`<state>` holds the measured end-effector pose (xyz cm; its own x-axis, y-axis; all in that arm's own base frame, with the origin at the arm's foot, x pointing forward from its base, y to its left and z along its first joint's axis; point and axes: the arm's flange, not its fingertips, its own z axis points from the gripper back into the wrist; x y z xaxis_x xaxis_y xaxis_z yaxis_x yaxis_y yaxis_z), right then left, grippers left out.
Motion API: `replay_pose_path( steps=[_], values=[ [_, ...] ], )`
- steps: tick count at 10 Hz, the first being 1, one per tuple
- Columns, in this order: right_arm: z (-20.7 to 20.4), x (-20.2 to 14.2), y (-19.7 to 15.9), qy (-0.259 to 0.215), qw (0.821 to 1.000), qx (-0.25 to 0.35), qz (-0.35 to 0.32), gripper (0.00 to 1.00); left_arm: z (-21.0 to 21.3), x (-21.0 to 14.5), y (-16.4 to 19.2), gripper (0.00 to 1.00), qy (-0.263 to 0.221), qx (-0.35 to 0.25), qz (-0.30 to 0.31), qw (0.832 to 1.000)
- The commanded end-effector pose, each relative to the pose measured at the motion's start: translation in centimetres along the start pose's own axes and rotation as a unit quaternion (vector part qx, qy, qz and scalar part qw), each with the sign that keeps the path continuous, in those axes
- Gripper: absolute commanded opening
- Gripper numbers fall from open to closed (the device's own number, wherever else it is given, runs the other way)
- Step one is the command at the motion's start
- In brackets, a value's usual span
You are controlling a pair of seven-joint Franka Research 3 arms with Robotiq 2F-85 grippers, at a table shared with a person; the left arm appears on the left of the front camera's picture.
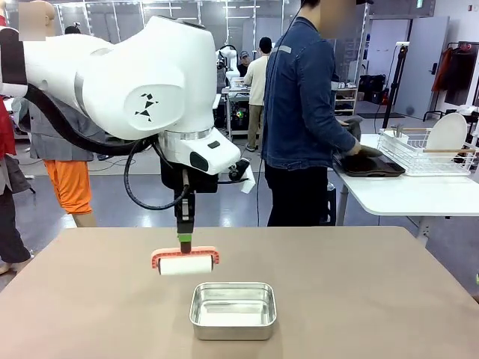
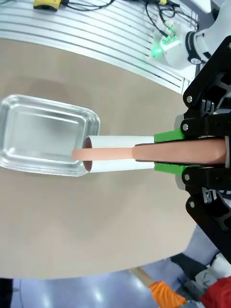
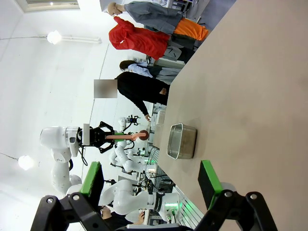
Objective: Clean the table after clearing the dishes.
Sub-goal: Place the Lint Roller back on top of the Airtight Container.
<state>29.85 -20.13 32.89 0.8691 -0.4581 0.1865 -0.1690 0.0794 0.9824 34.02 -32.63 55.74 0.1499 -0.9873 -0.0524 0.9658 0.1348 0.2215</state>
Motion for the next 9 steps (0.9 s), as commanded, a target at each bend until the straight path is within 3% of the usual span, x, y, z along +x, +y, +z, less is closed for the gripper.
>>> replay_pose_path(
  steps=[1, 2, 4, 5, 7, 9],
  values=[
    [0.0, -0.3, 0.2, -0.001, 1.000, 0.003, 0.002, 1.00, 2.0, -3.7, 1.3, 0.20, -0.029, 0.045, 0.073, 0.996],
    [0.0, -0.3, 0.2, -0.001, 1.000, 0.003, 0.002, 1.00, 0.0, 0.0, 0.0, 0.20, 0.000, 0.000, 0.000, 1.000],
    [0.0, -0.3, 0.2, -0.001, 1.000, 0.003, 0.002, 1.00, 0.0, 0.0, 0.0, 0.20, 0.000, 0.000, 0.000, 1.000],
    [0.0, -0.3, 0.2, -0.001, 1.000, 0.003, 0.002, 1.00, 1.0, -0.8, 0.3, 0.20, -0.010, 0.010, 0.015, 1.000],
    [0.0, -0.3, 0.2, -0.001, 1.000, 0.003, 0.002, 1.00, -0.3, 1.1, 0.7, 0.20, -0.058, -0.007, -0.049, 0.997],
    [0.0, -0.3, 0.2, -0.001, 1.000, 0.003, 0.002, 1.00, -2.2, 3.5, 1.0, 0.20, -0.069, -0.025, -0.073, 0.995]
  ],
)
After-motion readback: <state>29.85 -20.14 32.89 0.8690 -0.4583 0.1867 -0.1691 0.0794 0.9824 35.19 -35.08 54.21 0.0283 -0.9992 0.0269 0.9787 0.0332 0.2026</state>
